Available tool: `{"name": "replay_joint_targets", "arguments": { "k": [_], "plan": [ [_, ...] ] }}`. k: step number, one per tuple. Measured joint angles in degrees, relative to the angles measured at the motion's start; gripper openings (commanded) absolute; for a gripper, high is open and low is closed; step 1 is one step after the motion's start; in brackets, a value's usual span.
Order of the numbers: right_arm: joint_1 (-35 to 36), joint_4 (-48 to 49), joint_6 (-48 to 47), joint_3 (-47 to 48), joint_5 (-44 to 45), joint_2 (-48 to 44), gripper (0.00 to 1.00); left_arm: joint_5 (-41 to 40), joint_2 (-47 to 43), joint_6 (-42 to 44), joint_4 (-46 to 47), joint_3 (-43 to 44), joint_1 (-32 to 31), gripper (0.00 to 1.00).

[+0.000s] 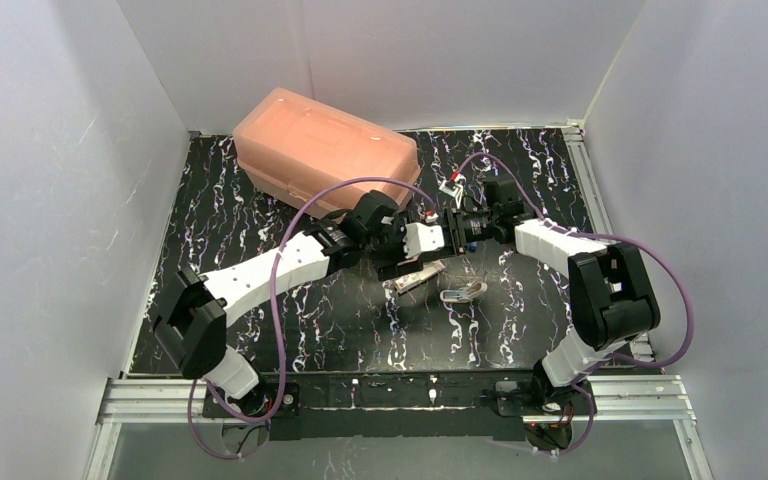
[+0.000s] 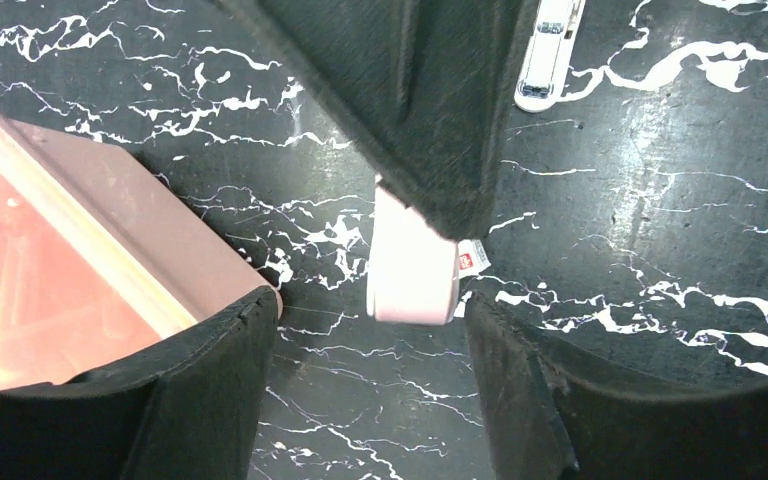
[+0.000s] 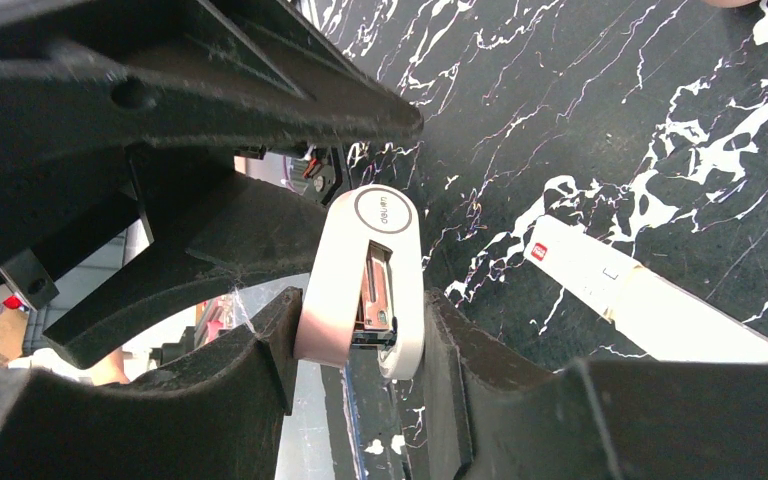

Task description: Load the staples into the stapler

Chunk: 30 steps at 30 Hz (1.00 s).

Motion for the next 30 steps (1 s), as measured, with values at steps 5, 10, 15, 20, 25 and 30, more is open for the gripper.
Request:
{"name": "replay_joint_targets", "arguments": {
  "k": [5,10,15,20,25,30],
  "plan": [
    [-0.17,6.32,4.96,-3.32,-0.68,-2.4,0.01,5.88,-2.86,0.0,2.05,-1.84,3.28,0.79],
    [-0.31,10.8,9.16,-4.96,-1.03,-4.15,0.01,12.22,-3.58,0.85,4.7,-3.17,5.66,0.8],
    [-0.44,14.45,12.09,-6.16,-2.23,-6.08,0.01,17.2,-3.41,1.55,6.91,-3.93,5.66,0.75],
    [-0.46,15.87,13.31,-6.86,-3.02,-6.47,0.01,20.09,-3.17,1.27,9.2,-4.2,5.66,0.62],
    [-0.46,16.79,13.77,-6.86,-3.54,-6.47,0.01,21.22,-3.15,1.36,10.58,-5.42,5.66,0.46],
    [-0.46,16.85,13.97,-6.86,-3.54,-6.47,0.01,21.84,-3.15,2.19,10.43,-6.97,5.66,0.28]
  ]
}}
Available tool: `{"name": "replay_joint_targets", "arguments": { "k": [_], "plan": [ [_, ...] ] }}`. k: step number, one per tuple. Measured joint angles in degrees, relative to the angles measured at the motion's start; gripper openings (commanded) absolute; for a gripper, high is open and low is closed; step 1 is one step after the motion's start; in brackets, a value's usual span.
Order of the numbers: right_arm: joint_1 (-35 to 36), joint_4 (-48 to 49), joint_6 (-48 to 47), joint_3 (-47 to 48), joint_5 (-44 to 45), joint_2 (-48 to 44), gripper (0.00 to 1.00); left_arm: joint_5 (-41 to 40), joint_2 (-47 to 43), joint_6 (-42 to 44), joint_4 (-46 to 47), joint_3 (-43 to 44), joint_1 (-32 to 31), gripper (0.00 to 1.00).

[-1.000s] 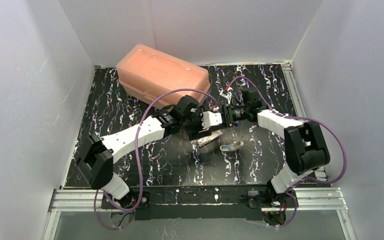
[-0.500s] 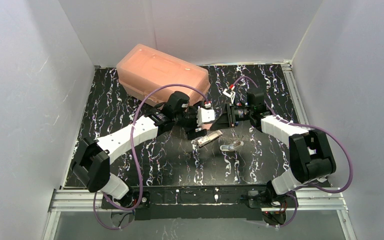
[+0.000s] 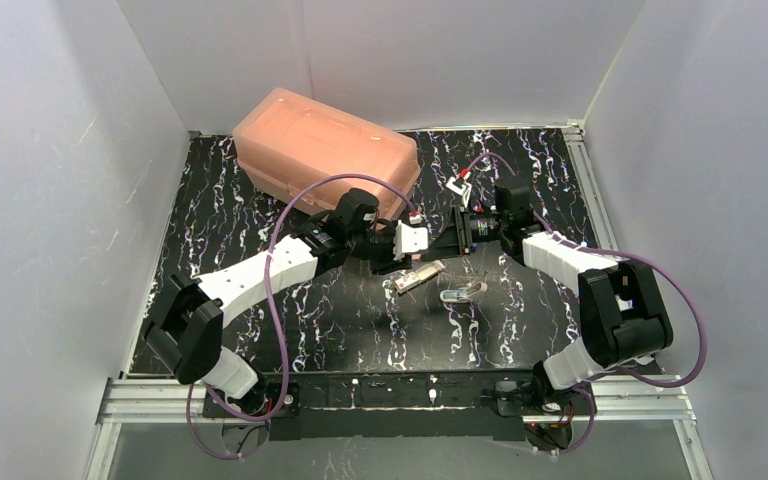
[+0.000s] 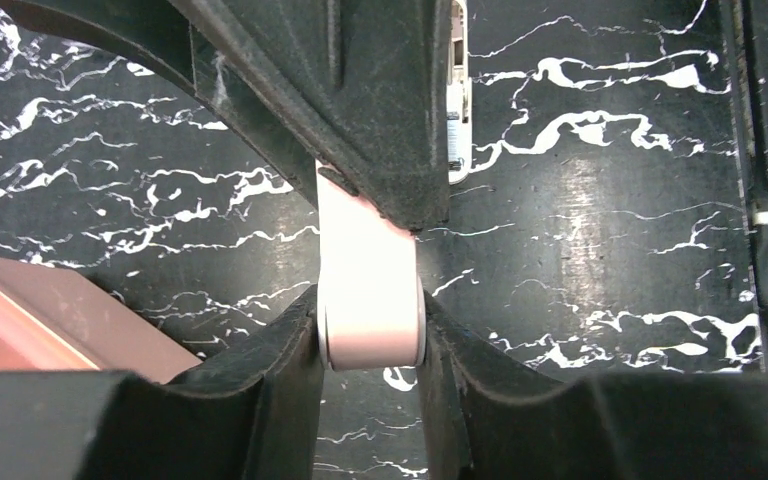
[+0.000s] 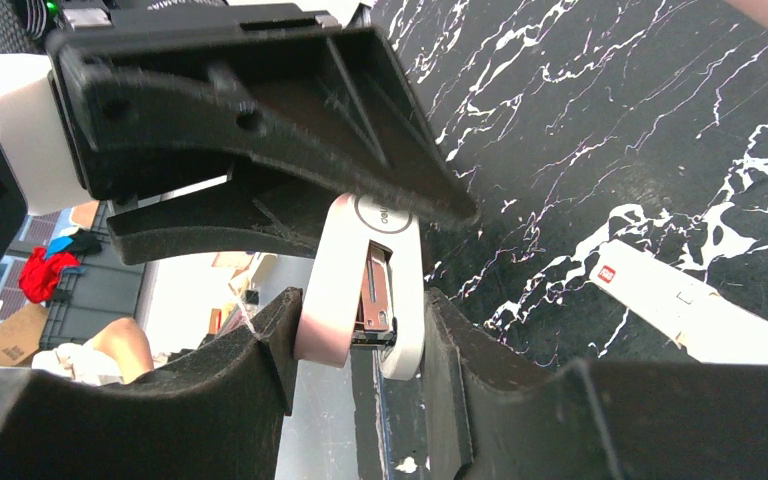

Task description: Load the staples into the stapler

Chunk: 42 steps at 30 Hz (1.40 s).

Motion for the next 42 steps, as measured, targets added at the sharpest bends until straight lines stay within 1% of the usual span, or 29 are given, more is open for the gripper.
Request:
{"name": "replay_joint_targets", "arguments": {
  "k": [3,4,5,6,7,9,12,14,22,30,42],
  "plan": [
    [0.0,0.0,0.31,0.0,0.17,0.0,0.01,0.04,0.0,0.48,0.17,-0.17,-0.04,0.17],
    [-0.02,0.04,0.37,0.0,0.22,0.0,0.03,0.04,0.0,0.44,0.22,-0.17,-0.04,0.14],
    [-0.02,0.07,0.44,0.0,0.28,0.0,0.08,0.04,0.0,0.55,0.2,-0.17,-0.02,0.1],
    [-0.02,0.07,0.52,0.0,0.35,0.0,0.14,0.02,0.0,0.55,0.17,-0.17,-0.02,0.04],
    [-0.02,0.07,0.55,0.0,0.46,0.0,0.22,0.02,0.0,0.52,0.17,-0.17,-0.02,0.0],
    [0.0,-0.02,0.55,0.0,0.72,0.0,0.36,-0.07,0.0,0.35,0.09,-0.17,-0.02,0.0],
    [0.0,-0.31,0.48,-0.02,1.22,0.0,0.5,-0.52,0.02,-0.07,-0.09,-0.17,-0.02,0.0],
    [0.0,-0.44,0.48,0.0,1.4,0.0,0.56,-0.9,0.02,-0.42,-0.07,-0.15,-0.02,0.0],
    [0.0,-1.07,0.22,0.0,2.05,0.0,0.72,-4.17,0.59,-1.95,-0.46,1.36,-0.33,0.0],
    [0.07,-1.77,0.11,0.0,2.1,0.0,0.82,-6.43,1.03,-2.23,0.17,2.43,-1.09,0.0],
    [0.46,-1.46,1.51,0.0,2.05,0.02,0.82,-6.8,2.14,-0.44,-0.02,2.49,-2.29,0.0]
  ]
}}
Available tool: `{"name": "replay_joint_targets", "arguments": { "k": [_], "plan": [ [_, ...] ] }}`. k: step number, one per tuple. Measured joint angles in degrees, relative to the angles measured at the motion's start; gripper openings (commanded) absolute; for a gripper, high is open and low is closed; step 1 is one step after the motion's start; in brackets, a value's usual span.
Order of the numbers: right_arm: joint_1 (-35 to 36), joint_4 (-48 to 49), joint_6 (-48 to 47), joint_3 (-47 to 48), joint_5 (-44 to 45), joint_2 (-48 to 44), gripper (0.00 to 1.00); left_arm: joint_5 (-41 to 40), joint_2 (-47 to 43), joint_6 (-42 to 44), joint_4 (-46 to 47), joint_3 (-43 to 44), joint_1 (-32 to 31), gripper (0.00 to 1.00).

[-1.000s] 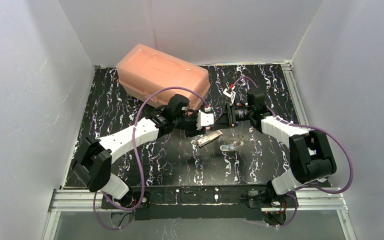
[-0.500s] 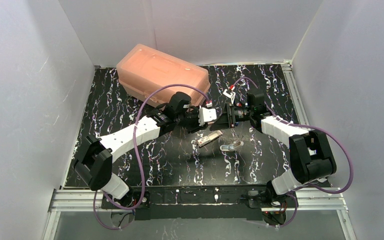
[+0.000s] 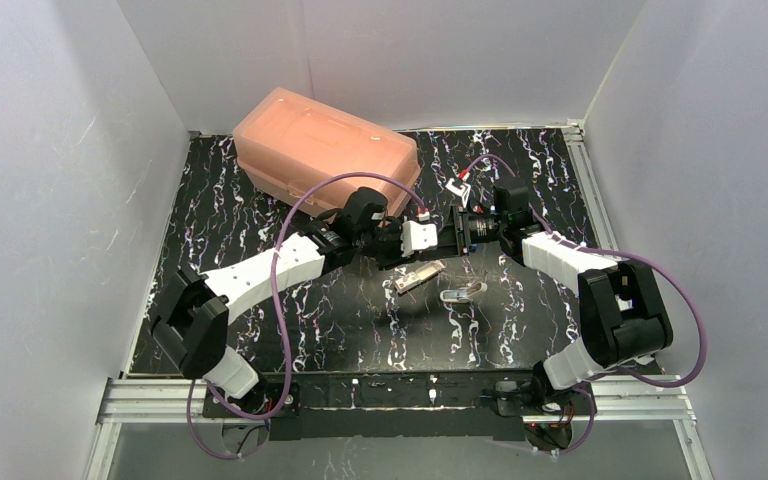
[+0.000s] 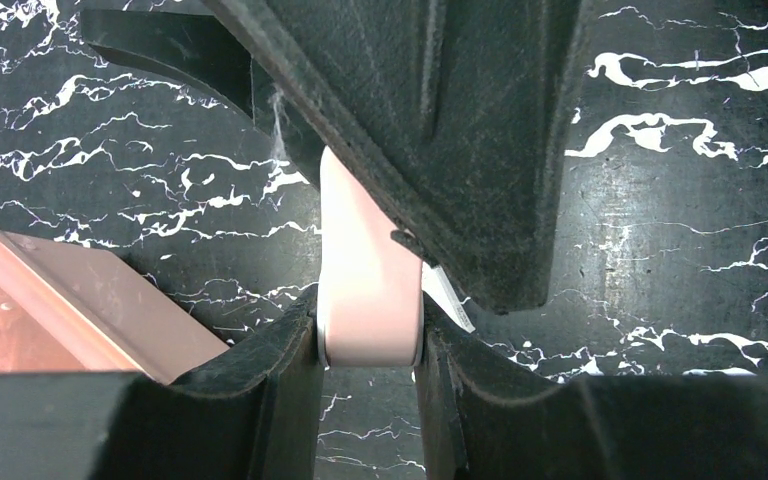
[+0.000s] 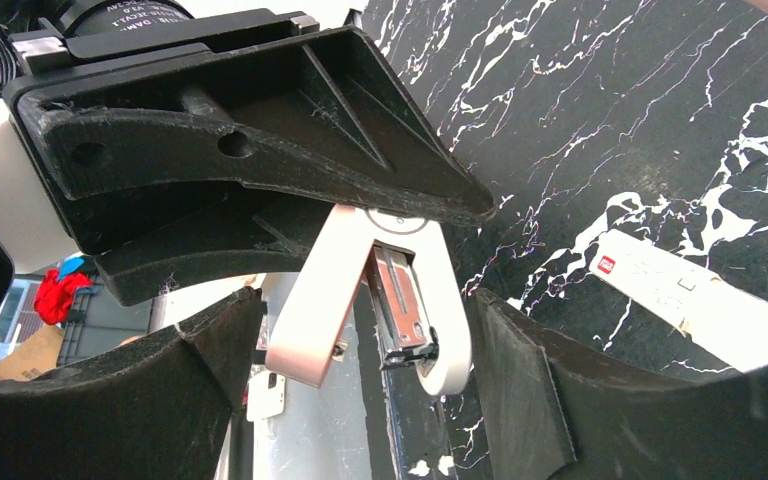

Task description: Load the staples into the stapler

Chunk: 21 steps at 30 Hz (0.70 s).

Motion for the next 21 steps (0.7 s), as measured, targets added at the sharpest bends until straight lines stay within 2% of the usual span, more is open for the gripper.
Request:
{"name": "replay_joint_targets", "arguments": {
  "k": [2,3,4,5,6,14,15,16,19,21],
  "plan": [
    [0.15,0.09,0.15,0.0,0.0,0.0,0.79,-0.26,0.39,0.17,-0.02,0.17,-0.11,0.0],
    [0.28,0.11,0.28,0.0,0.0,0.02,0.7,-0.48,0.7,0.24,-0.04,0.44,-0.2,0.0],
    [0.35,0.13,0.33,0.0,0.0,0.04,0.5,-0.83,1.09,0.39,-0.04,0.76,-0.35,0.0],
    [0.37,0.2,0.26,0.0,0.07,0.09,0.15,-0.96,1.46,0.57,-0.04,1.05,-0.46,0.0],
    [0.37,0.33,0.09,0.0,0.39,0.24,0.01,-1.03,1.64,0.7,-0.11,1.2,-0.57,0.0],
    [-0.57,0.57,-0.13,0.02,0.92,0.7,0.01,-2.69,1.81,2.1,0.26,1.44,-0.85,0.0],
    [-0.59,0.59,-0.17,0.02,0.94,0.68,0.03,-2.75,1.81,2.21,0.42,1.42,-0.85,0.0],
    [-0.68,0.63,-0.24,0.02,0.92,0.68,0.23,-2.78,1.81,2.34,0.44,1.42,-0.85,0.0],
    [-0.68,0.72,-0.31,0.02,0.92,0.68,0.72,-2.97,1.81,2.73,0.46,1.42,-0.94,0.0],
    [-0.68,0.59,0.04,0.02,0.87,0.66,0.85,-3.45,1.81,3.08,0.44,1.42,-1.09,0.0]
  ]
}}
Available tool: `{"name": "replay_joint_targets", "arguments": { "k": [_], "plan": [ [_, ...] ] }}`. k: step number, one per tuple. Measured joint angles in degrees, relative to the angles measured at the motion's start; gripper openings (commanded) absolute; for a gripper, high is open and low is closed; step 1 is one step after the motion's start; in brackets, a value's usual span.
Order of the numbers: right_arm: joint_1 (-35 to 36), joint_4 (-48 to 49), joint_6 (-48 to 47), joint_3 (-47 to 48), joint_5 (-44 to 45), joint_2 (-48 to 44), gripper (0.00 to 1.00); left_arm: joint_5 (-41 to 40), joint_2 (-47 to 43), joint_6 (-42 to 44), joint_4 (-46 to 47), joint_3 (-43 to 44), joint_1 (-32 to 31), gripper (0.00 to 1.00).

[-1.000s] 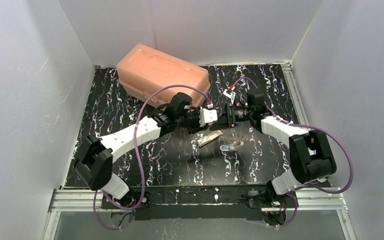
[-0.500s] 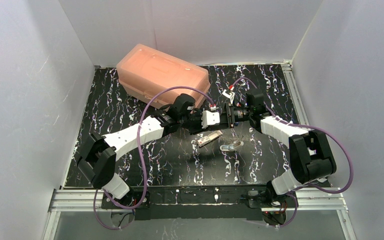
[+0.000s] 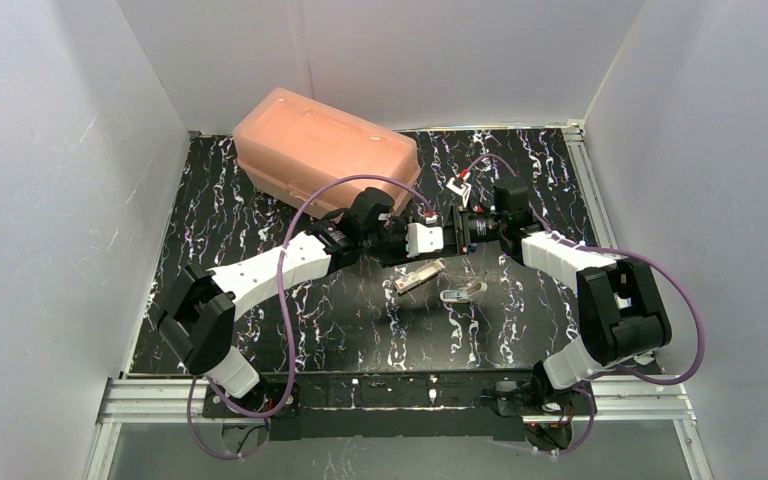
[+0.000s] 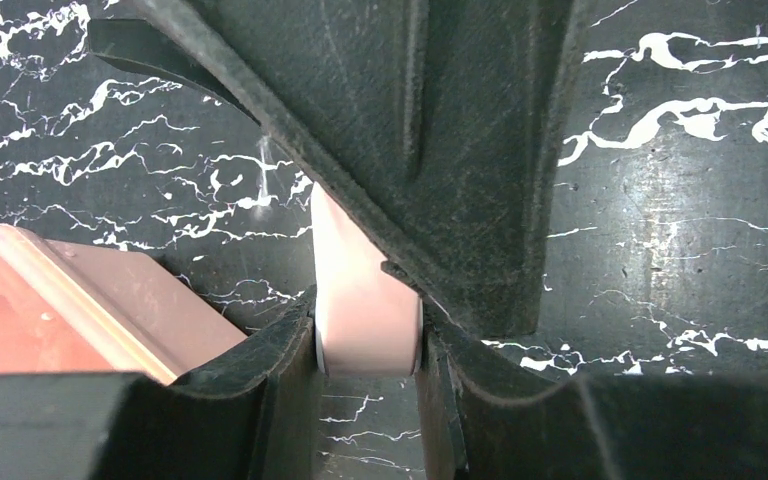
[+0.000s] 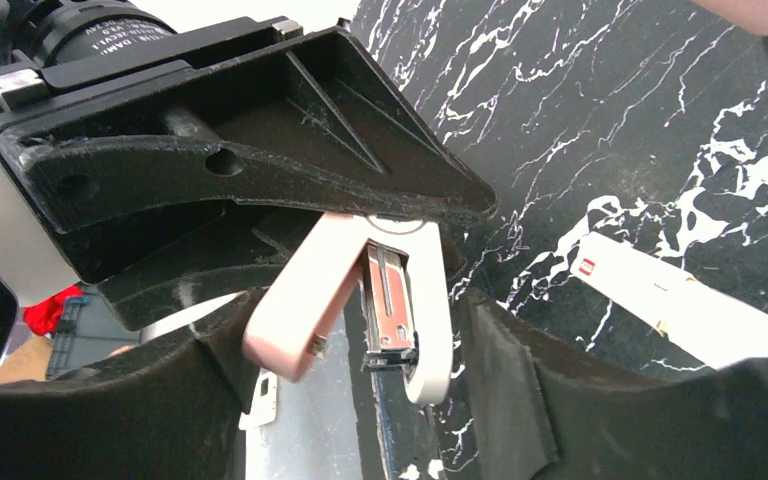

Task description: Load the staples into the stapler

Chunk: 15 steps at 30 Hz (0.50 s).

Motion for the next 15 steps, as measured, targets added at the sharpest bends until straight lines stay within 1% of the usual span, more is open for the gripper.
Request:
{"name": "replay_joint_targets", "arguments": {
  "k": [2,5,10,13,14,15],
  "plan": [
    [0.0,0.0,0.07,0.0,0.04,0.0,0.88,-0.61,0.0,0.52,-0.07,0.0,-0.15,0.0],
    [0.02,0.02,0.28,0.0,-0.02,0.0,0.89,-2.03,0.04,1.31,-0.04,0.0,-0.66,0.0],
    [0.24,-0.02,0.7,0.0,-0.07,0.0,0.88,-4.37,0.28,2.21,-0.07,0.0,-1.77,0.0],
    [0.22,0.09,0.83,0.0,-0.04,0.0,0.84,-5.51,0.59,2.75,0.02,0.0,-2.03,0.0],
    [0.22,0.07,0.85,0.0,-0.04,0.0,0.77,-5.81,0.61,2.95,0.02,0.0,-2.1,0.0],
    [0.22,0.09,0.83,0.0,-0.02,0.0,0.46,-6.25,0.68,3.13,0.04,0.0,-2.19,0.0]
  ]
}}
